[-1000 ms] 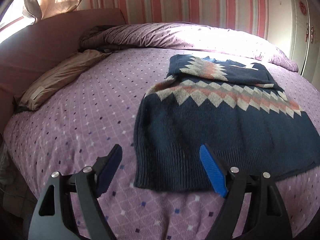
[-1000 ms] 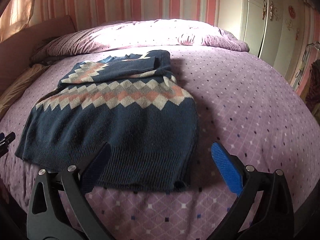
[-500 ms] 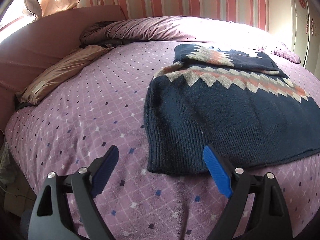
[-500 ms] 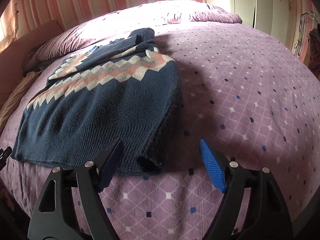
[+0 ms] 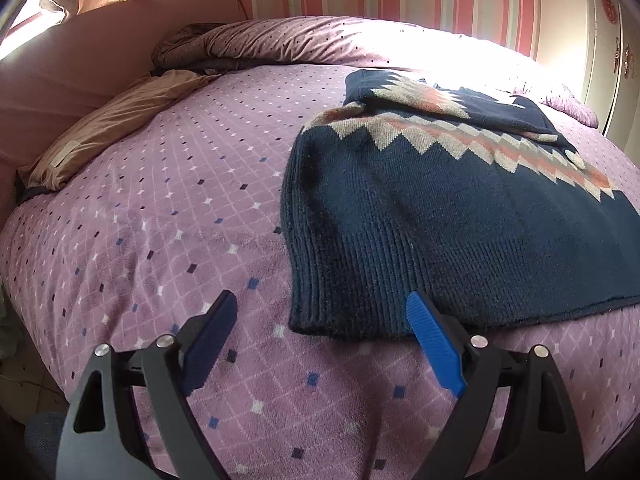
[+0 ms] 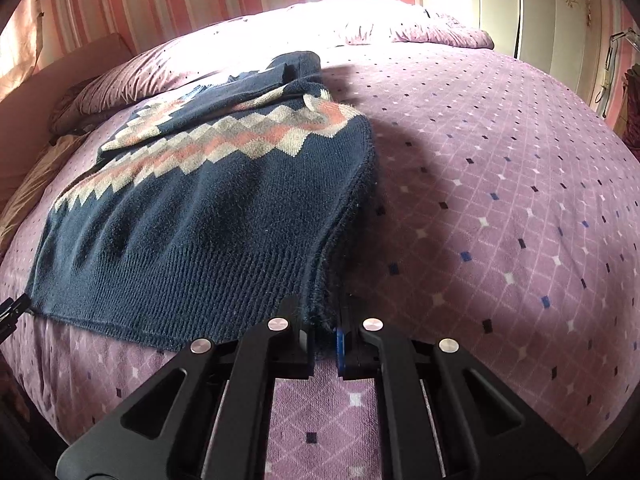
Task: Fold small clothes
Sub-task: 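Grasp the hem with the right gripper while the left gripper grasps the hem too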
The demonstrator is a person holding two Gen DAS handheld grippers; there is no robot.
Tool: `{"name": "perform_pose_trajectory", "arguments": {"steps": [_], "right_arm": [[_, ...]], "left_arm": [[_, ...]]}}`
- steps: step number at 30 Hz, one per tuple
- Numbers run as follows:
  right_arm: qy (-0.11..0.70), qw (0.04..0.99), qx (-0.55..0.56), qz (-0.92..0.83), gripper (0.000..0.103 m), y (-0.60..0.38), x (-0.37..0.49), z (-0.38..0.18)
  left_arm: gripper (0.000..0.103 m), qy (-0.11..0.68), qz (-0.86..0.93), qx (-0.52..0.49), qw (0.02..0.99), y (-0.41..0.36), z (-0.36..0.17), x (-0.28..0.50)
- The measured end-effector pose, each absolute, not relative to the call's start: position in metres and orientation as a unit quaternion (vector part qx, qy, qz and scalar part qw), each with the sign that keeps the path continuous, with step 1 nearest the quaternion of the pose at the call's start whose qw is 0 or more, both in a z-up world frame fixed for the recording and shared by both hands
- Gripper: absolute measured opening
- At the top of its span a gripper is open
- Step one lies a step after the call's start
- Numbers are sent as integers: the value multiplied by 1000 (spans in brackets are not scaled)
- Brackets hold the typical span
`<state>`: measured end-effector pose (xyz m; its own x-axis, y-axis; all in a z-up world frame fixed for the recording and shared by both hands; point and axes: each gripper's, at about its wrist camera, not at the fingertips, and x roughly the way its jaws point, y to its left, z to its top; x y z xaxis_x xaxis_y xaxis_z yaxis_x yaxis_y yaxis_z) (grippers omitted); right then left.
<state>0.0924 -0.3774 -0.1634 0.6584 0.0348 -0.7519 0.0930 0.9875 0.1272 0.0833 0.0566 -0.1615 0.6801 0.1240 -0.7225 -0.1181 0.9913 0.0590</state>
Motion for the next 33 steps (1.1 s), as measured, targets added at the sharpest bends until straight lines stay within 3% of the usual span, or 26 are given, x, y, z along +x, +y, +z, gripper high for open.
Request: {"name": "perform_pose_trajectory", "arguments": {"steps": [3, 10, 13, 15, 18, 33], "right_arm": [[412, 908, 77, -12, 7, -378, 91, -162], [413, 907, 82, -10, 8, -379, 93, -161], [415, 906, 85, -12, 8, -380, 93, -162], [416, 905, 85, -13, 8, -380, 93, -163], [417, 905, 87, -12, 8, -380, 93, -162], [375, 925, 64, -7, 7, -376, 99, -122]], "left_arm": [[92, 410, 67, -9, 909, 58, -169, 91], [89, 434, 32, -51, 899, 54, -184, 104], [61, 427, 23, -47, 903, 46, -181, 104], [37, 423, 21, -45, 905, 41, -178, 105], [18, 416, 21, -70, 906, 45, -173, 107], [9, 345, 30, -4, 938, 42, -101, 116]]}}
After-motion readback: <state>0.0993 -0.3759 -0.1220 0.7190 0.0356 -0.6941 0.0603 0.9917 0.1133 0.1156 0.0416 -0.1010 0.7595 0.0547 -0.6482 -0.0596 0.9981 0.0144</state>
